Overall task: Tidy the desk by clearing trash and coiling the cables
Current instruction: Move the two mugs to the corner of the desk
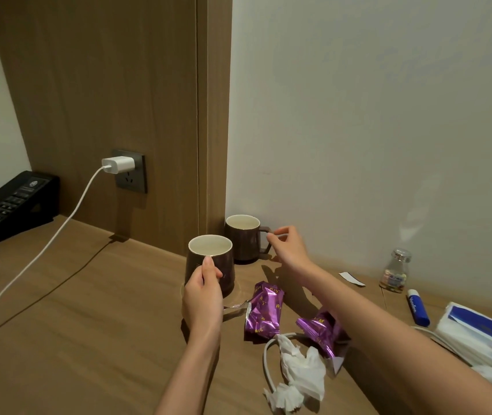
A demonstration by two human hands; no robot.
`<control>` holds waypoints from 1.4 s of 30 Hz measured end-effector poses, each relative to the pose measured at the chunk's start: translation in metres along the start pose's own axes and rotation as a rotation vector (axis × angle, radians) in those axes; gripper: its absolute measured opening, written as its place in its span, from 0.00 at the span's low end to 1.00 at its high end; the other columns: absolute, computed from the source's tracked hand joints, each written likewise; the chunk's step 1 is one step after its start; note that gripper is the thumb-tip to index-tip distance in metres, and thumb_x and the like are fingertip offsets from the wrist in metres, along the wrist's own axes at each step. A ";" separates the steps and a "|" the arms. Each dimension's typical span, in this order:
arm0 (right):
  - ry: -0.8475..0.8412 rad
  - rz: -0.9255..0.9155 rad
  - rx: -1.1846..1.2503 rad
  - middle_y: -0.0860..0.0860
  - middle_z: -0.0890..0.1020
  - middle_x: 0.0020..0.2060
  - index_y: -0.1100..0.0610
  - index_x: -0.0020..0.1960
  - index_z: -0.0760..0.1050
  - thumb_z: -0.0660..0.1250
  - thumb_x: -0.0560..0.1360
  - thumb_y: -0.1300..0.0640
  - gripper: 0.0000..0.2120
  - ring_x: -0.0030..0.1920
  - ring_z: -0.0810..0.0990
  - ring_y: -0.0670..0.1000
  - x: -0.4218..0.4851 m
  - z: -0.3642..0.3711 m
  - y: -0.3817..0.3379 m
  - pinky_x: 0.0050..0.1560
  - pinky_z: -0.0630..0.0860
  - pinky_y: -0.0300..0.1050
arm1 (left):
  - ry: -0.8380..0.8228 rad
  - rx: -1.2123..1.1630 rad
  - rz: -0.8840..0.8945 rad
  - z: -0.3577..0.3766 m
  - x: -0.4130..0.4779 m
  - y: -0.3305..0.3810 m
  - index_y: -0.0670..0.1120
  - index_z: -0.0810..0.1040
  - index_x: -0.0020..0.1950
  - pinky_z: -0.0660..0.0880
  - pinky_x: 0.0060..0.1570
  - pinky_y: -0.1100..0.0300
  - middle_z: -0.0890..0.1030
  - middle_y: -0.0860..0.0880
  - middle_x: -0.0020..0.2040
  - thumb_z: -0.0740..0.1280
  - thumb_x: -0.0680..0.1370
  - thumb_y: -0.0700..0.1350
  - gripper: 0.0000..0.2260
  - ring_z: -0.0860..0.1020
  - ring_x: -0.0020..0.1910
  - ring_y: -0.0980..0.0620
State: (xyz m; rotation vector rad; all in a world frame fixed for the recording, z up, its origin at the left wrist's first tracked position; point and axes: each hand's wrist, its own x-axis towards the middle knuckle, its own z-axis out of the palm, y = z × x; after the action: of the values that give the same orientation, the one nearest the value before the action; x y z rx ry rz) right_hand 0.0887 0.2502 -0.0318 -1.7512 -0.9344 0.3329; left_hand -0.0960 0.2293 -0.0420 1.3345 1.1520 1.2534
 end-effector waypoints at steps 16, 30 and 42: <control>-0.147 -0.047 0.085 0.53 0.75 0.54 0.57 0.60 0.68 0.63 0.79 0.54 0.12 0.45 0.77 0.49 -0.061 -0.019 -0.030 0.43 0.78 0.41 | -0.082 0.017 0.027 0.003 -0.002 -0.005 0.48 0.78 0.39 0.69 0.37 0.59 0.77 0.51 0.34 0.54 0.81 0.55 0.19 0.75 0.38 0.51; -0.271 -0.245 -0.106 0.47 0.80 0.42 0.54 0.53 0.74 0.70 0.74 0.50 0.12 0.39 0.78 0.43 -0.110 0.018 -0.048 0.35 0.72 0.33 | 0.079 0.009 -0.005 -0.025 0.022 -0.021 0.47 0.73 0.67 0.72 0.53 0.55 0.76 0.45 0.64 0.61 0.80 0.46 0.15 0.75 0.60 0.47; -0.095 -0.384 -0.251 0.47 0.82 0.48 0.53 0.60 0.75 0.68 0.75 0.56 0.13 0.46 0.79 0.44 -0.097 0.015 -0.036 0.47 0.76 0.35 | -0.029 -0.052 0.045 -0.021 0.025 -0.025 0.52 0.75 0.65 0.76 0.59 0.48 0.78 0.47 0.62 0.66 0.77 0.48 0.16 0.76 0.60 0.49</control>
State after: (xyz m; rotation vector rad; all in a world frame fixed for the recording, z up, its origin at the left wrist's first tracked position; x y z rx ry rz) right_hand 0.0006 0.1937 -0.0260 -1.7422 -1.4027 0.0497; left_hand -0.1167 0.2578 -0.0632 1.3425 1.0673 1.2837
